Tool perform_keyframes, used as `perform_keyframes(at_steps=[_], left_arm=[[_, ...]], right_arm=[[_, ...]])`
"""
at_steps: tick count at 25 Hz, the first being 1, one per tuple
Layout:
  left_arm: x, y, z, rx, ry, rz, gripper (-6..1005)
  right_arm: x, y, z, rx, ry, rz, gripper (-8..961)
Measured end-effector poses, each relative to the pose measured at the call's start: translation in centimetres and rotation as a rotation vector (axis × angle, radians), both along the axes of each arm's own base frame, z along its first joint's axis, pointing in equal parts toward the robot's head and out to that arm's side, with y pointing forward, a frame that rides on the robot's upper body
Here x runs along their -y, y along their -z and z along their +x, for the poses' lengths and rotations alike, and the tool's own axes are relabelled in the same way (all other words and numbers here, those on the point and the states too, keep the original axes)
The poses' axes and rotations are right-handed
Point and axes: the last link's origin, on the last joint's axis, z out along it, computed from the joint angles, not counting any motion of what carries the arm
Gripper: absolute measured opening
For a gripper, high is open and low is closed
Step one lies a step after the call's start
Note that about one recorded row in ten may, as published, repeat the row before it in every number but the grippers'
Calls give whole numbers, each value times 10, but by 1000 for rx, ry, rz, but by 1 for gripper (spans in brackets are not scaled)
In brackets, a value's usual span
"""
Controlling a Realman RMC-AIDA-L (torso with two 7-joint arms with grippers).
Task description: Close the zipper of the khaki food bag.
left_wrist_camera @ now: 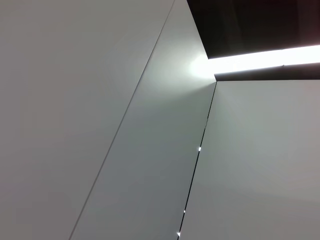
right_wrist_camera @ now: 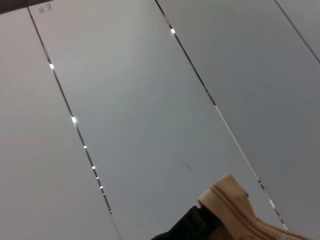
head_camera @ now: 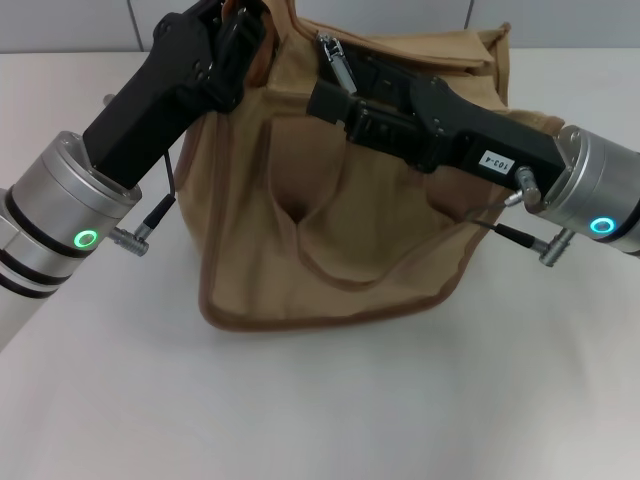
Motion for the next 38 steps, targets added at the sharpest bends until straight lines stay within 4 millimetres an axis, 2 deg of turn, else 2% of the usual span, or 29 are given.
perform_keyframes(at_steps=[17,25,36,38], left_arm=[[1,0,-1,2,-5,2,61],[0,0,0,2,1,1,62],[1,-1,-2,6,-5,3,63],[2,-1,-2,6,-7,3,63]], right_arm=[[0,-1,1,-4,6,0,804],[-5,2,4,4,62,-31,642],[-7,3,6,12,91,-40,187],[-7,2,6,10,94,-38,153]])
